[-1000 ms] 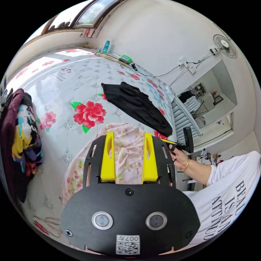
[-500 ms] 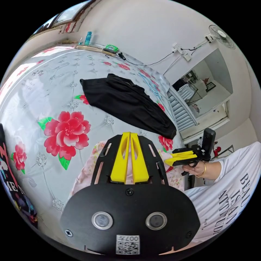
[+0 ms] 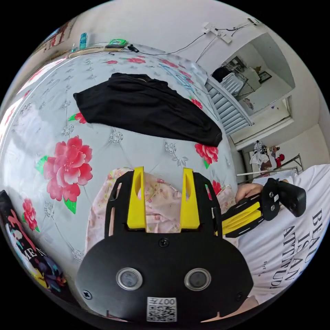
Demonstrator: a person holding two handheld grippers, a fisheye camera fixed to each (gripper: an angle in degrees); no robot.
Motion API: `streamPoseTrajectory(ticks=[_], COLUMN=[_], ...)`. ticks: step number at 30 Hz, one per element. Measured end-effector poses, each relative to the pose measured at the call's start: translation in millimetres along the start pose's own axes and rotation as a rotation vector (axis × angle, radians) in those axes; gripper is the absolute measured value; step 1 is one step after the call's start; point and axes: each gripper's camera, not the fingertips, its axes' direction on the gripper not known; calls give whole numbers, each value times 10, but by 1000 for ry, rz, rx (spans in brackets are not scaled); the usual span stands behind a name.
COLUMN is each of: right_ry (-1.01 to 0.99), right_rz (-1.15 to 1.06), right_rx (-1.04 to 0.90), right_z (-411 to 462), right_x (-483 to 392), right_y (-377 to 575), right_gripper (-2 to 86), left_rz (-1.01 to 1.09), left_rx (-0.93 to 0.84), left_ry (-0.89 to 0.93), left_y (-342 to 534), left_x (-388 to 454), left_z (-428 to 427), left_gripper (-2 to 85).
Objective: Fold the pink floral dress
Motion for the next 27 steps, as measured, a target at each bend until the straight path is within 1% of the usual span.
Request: streamPoseTrajectory(ticks=[1,2,3,5,7,9,12,14,16,18,21,23,27], right_ry=[10,14,18,16,-1,-16,-51,-67,-124,-151,-210,-212,-189], right_rz=[-24,-31,-39,-48,-57,-69,-110,-137,-163,-165,-181,-152,26], right_rx=[-16,-21,-34,-46,-55,-61,-99,-118,-162,-177,-171,-143,-28], right_z=[38,57,96,148,200,231,311,353,416,427,341,258,154], right_x=[-107,-153,-230,-333,-446,-524,-653,-731,-802,-827,-828,-766,-487], right_y=[-19,-25,-37,-45,-57,-68,-98,-114,-142,-161,-205,-241,-478], right_gripper=[-3,-3,-3,-3,-2,-1,2,5,13,20,33,39,55], left_rz=[-6,-3,-12,-67,-123,-172,-288,-369,-488,-552,-619,-652,-718], left_rx=[-45,-1,31,95,286,389,480,491,487,489,491,491,489], left_ry=[-61,-104,-149,-125,-66,-45,-50,-41,-48,-24,-37,-47,-75], left_y=[13,47,108,228,573,894,1441,1756,2142,2364,2616,2758,3114], left_x=[32,58,70,18,-25,-48,-55,-56,-17,37,199,318,598], left_z=[132,107,62,-82,-414,-611,-771,-767,-721,-705,-769,-841,-1028], left_gripper=[88,61,6,-4,-8,-9,-9,-9,-9,-8,-4,1,24])
